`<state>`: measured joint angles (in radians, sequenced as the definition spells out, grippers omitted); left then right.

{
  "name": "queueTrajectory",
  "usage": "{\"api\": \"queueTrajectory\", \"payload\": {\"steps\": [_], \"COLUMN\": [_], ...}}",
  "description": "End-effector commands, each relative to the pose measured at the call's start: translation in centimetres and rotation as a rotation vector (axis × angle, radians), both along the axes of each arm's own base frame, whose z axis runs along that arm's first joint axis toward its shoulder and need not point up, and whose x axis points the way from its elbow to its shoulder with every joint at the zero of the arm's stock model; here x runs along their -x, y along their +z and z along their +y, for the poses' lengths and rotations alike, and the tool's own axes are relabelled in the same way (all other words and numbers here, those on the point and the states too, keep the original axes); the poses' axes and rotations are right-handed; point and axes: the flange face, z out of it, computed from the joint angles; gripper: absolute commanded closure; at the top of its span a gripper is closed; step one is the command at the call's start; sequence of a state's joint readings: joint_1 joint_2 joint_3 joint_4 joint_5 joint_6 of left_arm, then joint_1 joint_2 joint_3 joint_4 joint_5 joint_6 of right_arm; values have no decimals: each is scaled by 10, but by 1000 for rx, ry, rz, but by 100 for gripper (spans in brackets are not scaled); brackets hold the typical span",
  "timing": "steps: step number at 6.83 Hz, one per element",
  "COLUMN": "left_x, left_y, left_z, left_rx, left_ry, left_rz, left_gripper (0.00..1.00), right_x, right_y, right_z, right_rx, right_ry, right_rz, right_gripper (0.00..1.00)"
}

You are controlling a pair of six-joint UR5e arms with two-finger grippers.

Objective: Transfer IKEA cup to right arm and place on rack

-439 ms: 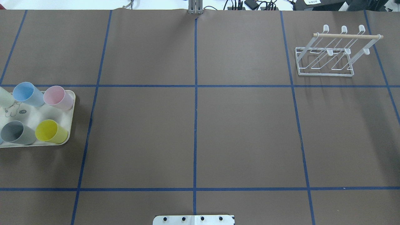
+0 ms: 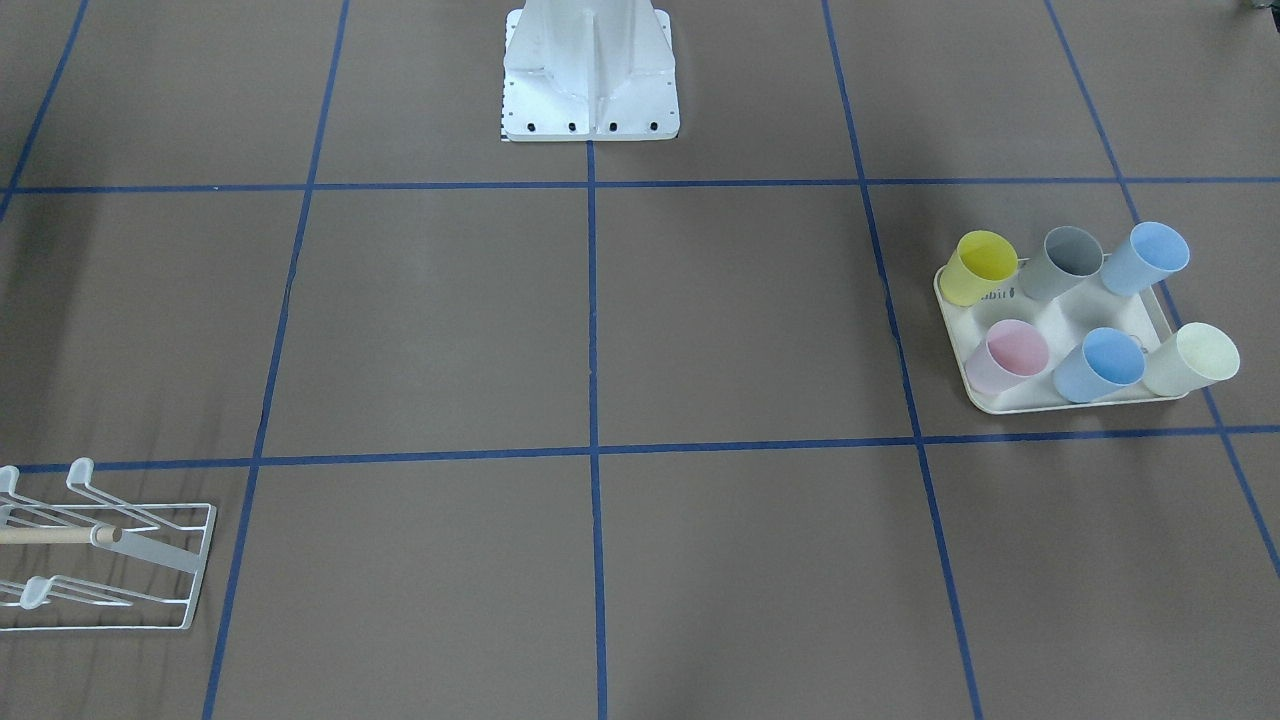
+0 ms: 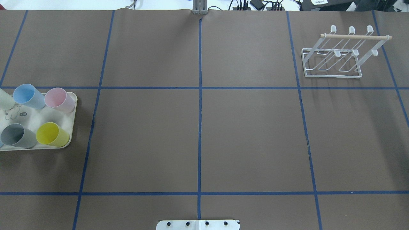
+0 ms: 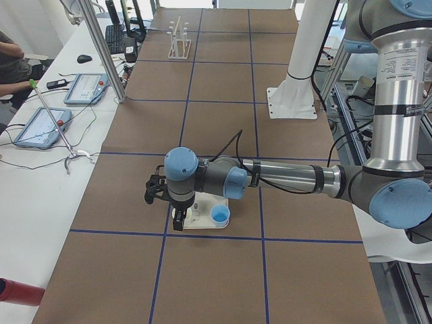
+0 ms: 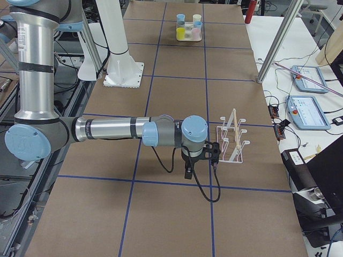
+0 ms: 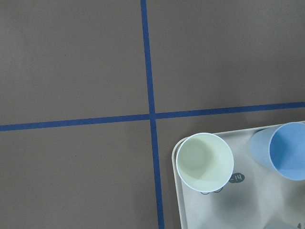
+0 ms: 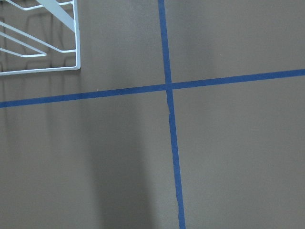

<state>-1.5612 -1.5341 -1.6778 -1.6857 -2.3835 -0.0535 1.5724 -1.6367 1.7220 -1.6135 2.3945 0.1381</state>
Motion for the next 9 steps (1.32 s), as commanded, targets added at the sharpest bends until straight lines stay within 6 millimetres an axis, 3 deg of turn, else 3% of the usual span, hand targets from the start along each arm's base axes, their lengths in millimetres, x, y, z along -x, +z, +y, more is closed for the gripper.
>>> {"api": "queueTrajectory", "payload": {"steps": [1,2,3,4,5,7,9], "left_x": [0,0,-1,-8,-39,-51,-52], "left_y": [-2,-8,-39,-45,-58,-31,-37], "left_z": [-4,-9,-32,-40,-49,-54,-63], "left_rx": [-9,-19,-73,-102,-149,-153,-220], "left_ry": [0,-1,-1,16,71,92,90], "left_rz": [-3,1,9,-4,4,3,8], "left_gripper": [0,0,0,0,0,0,0], "right_x": [0,1,1,3,4,17,28], "right_y": [-1,-4,-9,-14,-19,-35,-57], "right_z": [-1,-2,-5,-9,-10,-15,-33], "right_rx": [-8,-15,-25,-36,-47,-76,-118], "right_ry": [0,-2,-1,-5,-9,-32,-53], "right_rz": [0,-11,-21,-24,-23,-26,-31], "right_gripper": [0,0,0,0,0,0,0]}}
